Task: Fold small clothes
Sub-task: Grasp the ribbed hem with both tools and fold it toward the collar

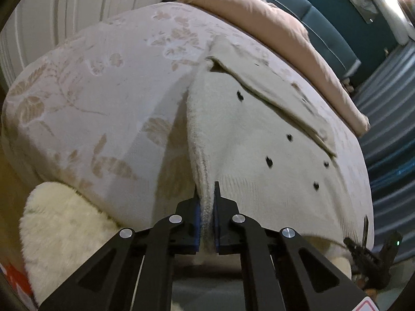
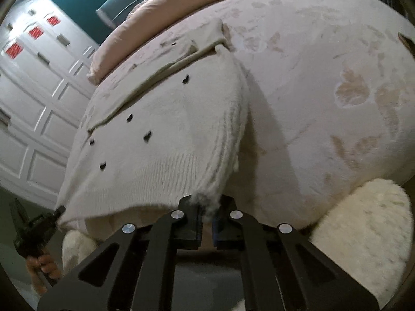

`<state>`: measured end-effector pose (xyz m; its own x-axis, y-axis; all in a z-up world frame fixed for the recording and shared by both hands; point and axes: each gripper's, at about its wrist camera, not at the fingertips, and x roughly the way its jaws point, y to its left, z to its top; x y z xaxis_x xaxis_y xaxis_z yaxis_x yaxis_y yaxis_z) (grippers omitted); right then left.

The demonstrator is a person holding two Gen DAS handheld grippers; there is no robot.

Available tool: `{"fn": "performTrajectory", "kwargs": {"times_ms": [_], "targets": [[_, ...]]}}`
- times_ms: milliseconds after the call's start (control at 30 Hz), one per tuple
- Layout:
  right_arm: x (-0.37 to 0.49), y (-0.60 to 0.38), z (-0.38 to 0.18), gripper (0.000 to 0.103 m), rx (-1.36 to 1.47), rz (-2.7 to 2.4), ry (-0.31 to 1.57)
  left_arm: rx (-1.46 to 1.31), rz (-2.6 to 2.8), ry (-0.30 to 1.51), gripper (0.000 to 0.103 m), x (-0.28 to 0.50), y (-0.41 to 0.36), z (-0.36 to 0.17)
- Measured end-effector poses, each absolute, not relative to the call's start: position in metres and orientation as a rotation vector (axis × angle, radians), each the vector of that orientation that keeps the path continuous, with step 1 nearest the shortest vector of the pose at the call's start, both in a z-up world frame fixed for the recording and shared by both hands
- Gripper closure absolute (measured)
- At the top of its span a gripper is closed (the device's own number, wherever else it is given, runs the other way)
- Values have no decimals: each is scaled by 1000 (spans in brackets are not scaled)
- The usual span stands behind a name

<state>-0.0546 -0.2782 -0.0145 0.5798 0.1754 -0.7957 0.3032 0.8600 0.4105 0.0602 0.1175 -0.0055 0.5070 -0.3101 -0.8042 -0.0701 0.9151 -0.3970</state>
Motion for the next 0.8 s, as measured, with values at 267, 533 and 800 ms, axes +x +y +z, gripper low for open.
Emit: {"fn": "performTrajectory", "kwargs": {"times_ms": [267,533,800], "targets": [[-129,-271,6,100,343,-2,1169,-273,-223,1184,98,-21,121,11],[-166,-264,44,100,342,58,1230,-331,-234,1223,98,-56,125,50],[-34,-333,117,99,504,-29,714,-272,-322,800,98,96,80,127]]}}
